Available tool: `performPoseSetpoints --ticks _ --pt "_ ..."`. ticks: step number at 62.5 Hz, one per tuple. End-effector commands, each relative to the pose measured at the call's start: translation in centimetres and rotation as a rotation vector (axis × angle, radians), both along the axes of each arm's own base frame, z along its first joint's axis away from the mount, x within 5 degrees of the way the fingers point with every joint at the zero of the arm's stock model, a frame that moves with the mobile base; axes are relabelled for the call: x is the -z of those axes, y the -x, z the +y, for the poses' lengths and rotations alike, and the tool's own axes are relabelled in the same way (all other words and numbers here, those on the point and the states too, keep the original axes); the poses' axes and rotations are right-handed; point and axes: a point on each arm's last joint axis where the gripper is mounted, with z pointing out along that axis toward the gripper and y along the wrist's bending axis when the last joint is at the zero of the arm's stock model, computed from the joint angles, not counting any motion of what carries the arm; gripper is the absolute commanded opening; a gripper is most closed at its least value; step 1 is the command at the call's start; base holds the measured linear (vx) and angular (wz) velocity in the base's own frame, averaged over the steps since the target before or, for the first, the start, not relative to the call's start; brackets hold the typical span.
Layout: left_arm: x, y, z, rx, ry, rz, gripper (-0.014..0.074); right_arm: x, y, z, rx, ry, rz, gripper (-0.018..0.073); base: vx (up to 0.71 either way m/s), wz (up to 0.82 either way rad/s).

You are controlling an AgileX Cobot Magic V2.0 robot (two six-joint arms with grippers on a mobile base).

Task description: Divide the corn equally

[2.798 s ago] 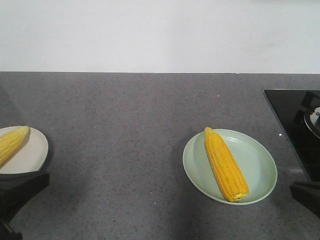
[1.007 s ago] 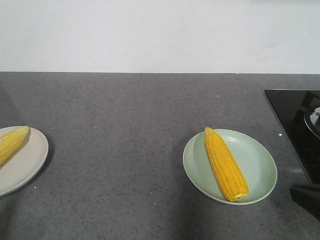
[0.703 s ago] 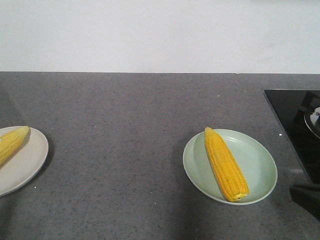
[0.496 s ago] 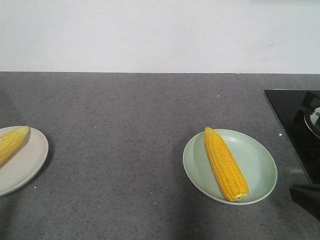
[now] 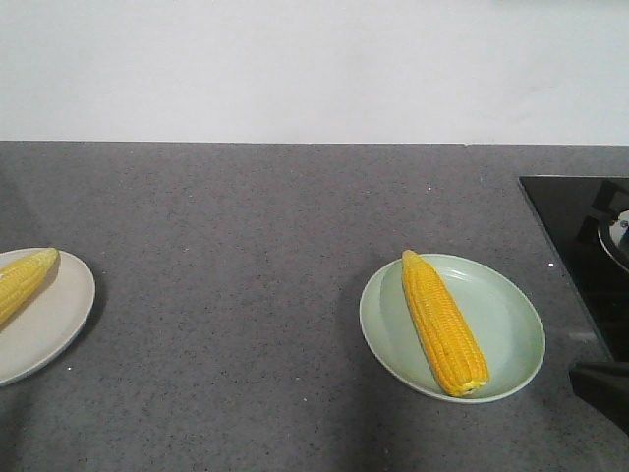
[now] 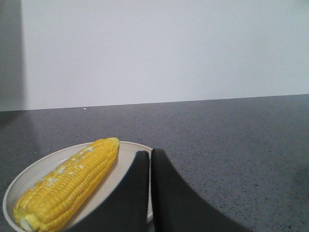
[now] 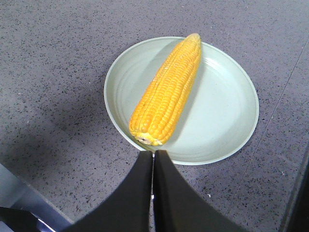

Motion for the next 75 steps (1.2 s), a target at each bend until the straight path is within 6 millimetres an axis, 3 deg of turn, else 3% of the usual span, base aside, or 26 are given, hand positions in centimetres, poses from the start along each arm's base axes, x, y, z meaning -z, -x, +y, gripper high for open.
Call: performPoseSetpoints --ticks 1,33,44,62,75 --pt "-0.6 0.2 0.1 -0.014 0.022 -0.079 -0.0007 -1.2 -0.4 0.0 0.016 -0.026 -0.065 -0.0004 0.00 0.00" --pt "-0.6 0.2 0.1 -0.014 0.022 -0.079 -0.0007 -1.2 -0.4 0.0 0.017 -0.026 -0.066 -0.0004 0.00 0.00" --pt "-0.6 0.2 0.1 -0.014 0.022 -0.079 -0.0007 -1.1 1.0 -0.4 0.028 0.008 -0.173 -0.0004 0.00 0.00" --pt "-0.6 0.2 0.1 -0.014 0.022 -0.079 -0.0007 3.6 3.0 -1.7 0.153 0.016 -0.395 -0.0004 0.00 0.00" --pt "-0.6 0.2 0.1 -0.014 0.022 -0.079 -0.0007 5.4 4.2 -2.7 0.286 -0.054 -0.652 -0.0004 0.00 0.00"
